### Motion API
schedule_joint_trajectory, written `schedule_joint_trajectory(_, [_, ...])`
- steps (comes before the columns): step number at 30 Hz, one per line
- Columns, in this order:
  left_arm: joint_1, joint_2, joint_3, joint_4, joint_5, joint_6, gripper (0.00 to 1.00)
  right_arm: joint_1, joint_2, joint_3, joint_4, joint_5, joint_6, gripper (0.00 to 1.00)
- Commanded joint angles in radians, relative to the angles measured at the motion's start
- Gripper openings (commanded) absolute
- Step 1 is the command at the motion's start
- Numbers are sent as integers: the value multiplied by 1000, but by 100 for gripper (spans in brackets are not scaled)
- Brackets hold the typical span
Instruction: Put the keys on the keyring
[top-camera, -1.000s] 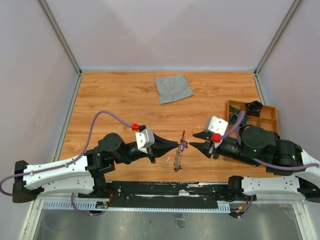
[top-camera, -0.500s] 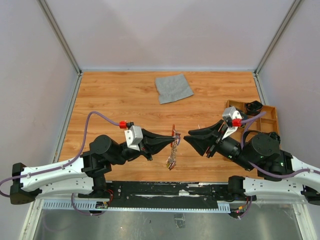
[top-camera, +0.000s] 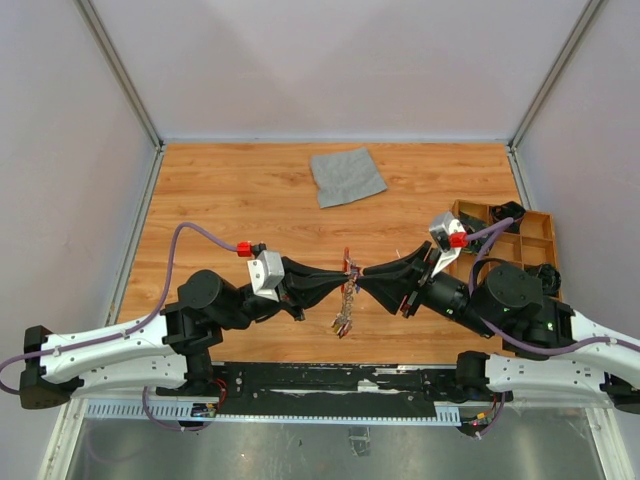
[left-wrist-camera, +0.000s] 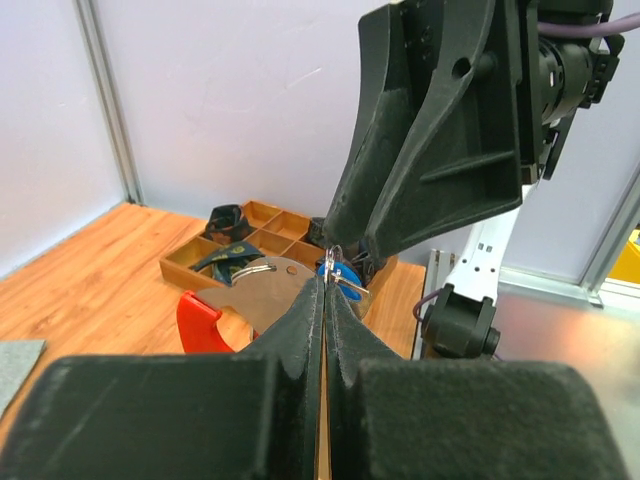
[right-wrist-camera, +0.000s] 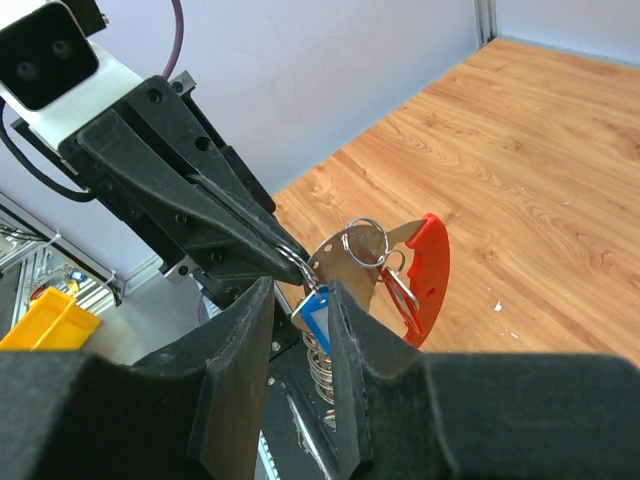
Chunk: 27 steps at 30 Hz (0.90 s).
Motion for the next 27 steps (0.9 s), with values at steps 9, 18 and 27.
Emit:
schedule_joint_trajectory(9, [-7, -30, 1, 80, 5, 6, 1, -39, 14, -13, 40, -78, 48, 15])
schedule_joint_trajectory(18, [-7, -39, -4, 74, 1, 7, 1, -41, -2, -20, 33, -52, 55, 1])
schedule_joint_trajectory(27, [-7, -44, -5, 73, 2, 10, 1, -42, -7, -8, -50, 14, 99, 1])
